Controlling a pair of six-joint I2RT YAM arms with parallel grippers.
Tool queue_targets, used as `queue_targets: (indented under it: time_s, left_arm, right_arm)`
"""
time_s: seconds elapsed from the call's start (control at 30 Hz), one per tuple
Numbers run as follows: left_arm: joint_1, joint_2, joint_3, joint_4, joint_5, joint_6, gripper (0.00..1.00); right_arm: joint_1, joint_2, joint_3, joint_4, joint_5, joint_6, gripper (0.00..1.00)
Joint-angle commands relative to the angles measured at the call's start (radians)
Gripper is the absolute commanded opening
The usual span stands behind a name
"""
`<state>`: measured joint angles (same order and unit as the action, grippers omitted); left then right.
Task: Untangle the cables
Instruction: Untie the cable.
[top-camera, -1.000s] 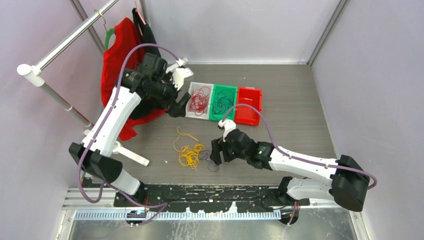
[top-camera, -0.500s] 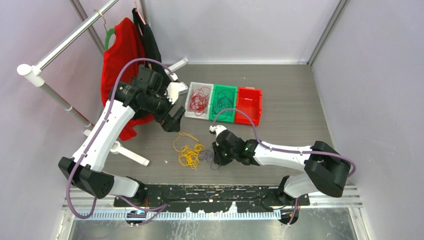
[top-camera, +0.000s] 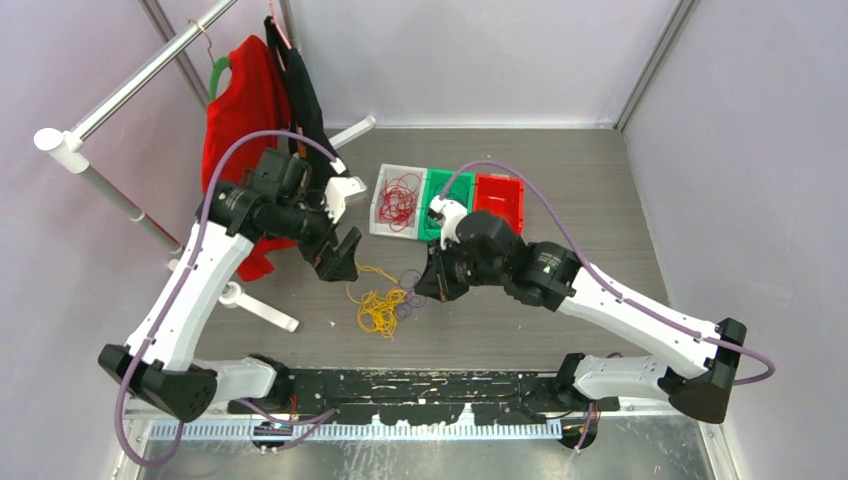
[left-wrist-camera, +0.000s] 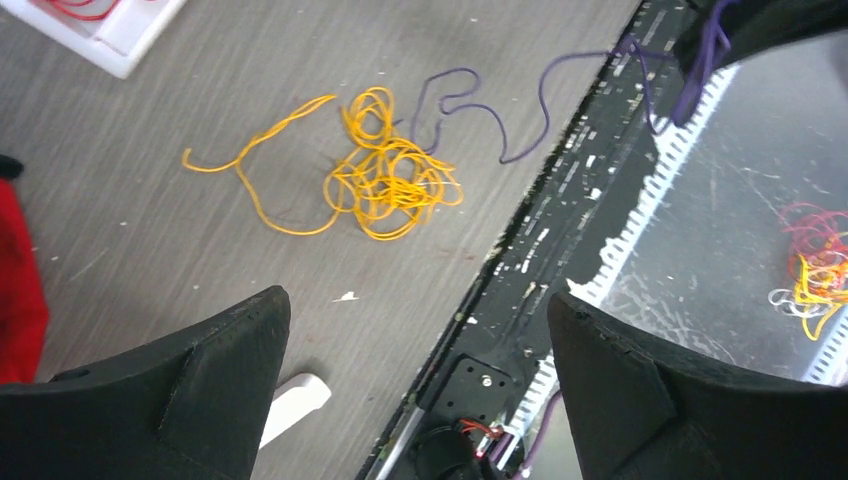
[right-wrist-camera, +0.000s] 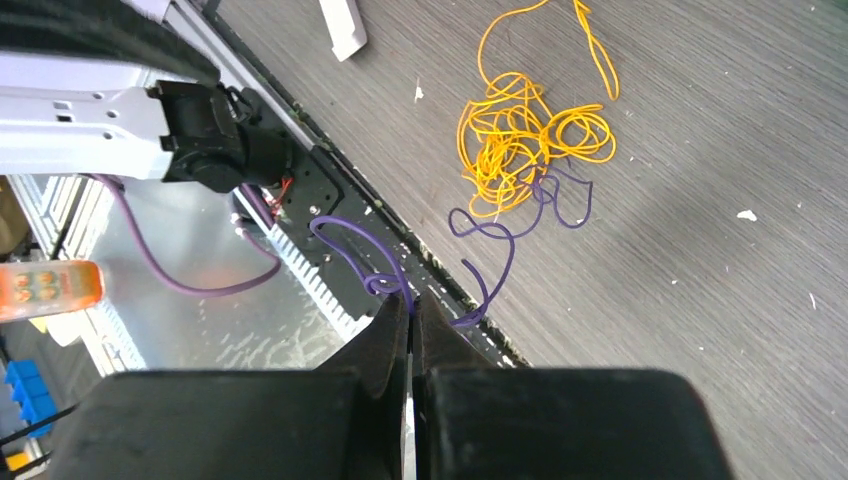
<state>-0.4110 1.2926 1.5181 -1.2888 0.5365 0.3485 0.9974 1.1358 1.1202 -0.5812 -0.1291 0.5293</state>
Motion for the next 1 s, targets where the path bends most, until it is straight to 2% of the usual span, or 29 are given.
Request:
queue_targets:
  time_s: [0.0,0.17,0.37,0.57,0.7,0.77,0.97]
  left_arm:
    - [0.0,-0.134,-0.036,0.012,0.161,0.002,1.0]
    - [-0.001,-0.277,-0.123,0.183,0.288,-0.067,0.99]
    - [-0.002,-0.425,-0.31,0.437,0.358,-0.178,0.99]
    - [-0.002,-0.439,-0.394,0.652,0.294,-0.264,0.89]
    - [-0.003,-0.425,-0.412,0.756,0.309,-0.33,0.88]
    - [-0.011,-0.415,-0.412,0.794,0.352,-0.368,0.85]
    - [-0.06,-0.382,-0.397,0.839,0.365,-0.406,0.79]
  right_arm:
    - [0.0,0.037,0.173,-0.198,-0.019,-0.057,0.01]
    - [-0.007,0.093,0.349,-0.204,-0.01,-0.101,0.01]
    - [-0.016,0.096,0.45,-0.044,0.001,-0.036,0.01]
    - [-0.02,0.083,0.482,0.094,-0.032,0.014,0.01]
    - [-0.023,0.082,0.514,0.149,-0.052,0.015,0.01]
    - [-0.023,0.083,0.528,0.17,-0.058,0.011,0.01]
    - [-0.025,0.077,0.553,0.27,-0.063,0.006,0.01]
